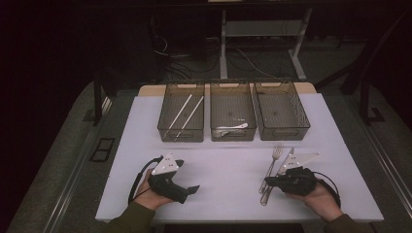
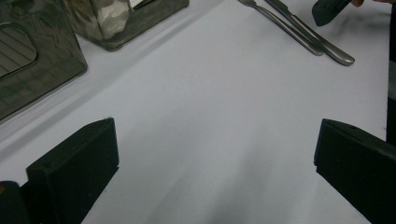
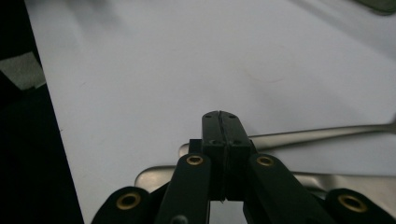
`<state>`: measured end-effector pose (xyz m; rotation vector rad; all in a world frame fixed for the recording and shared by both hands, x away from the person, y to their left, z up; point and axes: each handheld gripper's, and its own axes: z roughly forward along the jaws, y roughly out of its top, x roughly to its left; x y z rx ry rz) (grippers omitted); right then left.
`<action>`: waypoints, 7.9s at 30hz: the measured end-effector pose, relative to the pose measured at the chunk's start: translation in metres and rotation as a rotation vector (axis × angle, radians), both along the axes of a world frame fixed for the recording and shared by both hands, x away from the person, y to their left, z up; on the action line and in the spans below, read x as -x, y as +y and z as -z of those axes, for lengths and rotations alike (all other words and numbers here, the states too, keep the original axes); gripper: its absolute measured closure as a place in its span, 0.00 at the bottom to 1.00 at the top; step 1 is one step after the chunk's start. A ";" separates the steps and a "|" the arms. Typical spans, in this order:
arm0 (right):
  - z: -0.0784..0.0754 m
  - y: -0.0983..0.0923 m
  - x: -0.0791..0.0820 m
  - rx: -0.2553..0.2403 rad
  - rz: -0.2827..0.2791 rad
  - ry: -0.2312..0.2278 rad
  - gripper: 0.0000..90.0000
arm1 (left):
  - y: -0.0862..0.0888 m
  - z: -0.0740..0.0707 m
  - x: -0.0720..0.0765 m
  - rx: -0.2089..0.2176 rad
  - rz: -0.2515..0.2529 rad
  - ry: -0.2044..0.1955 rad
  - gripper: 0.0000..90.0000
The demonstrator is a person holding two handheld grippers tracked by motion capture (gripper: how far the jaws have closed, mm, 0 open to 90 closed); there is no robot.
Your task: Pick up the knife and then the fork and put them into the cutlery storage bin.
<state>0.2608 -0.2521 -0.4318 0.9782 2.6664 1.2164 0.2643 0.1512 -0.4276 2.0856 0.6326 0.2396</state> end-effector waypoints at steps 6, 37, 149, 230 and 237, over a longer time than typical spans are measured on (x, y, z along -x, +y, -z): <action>0.006 0.016 0.002 0.042 -0.058 0.013 1.00 | 0.001 -0.001 0.000 0.002 0.000 -0.005 0.00; 0.009 0.018 0.019 0.139 -0.128 0.045 1.00 | 0.000 0.002 -0.001 -0.013 0.006 0.020 0.00; -0.006 0.093 -0.110 0.131 0.074 0.041 0.84 | -0.001 0.005 -0.004 -0.003 0.019 0.036 0.00; -0.063 0.028 -0.083 -0.035 0.084 -0.046 0.95 | 0.005 0.006 -0.007 0.040 0.028 0.016 0.00; -0.082 0.005 -0.090 -0.087 0.150 -0.109 0.95 | 0.006 0.007 -0.009 0.049 0.031 0.019 0.00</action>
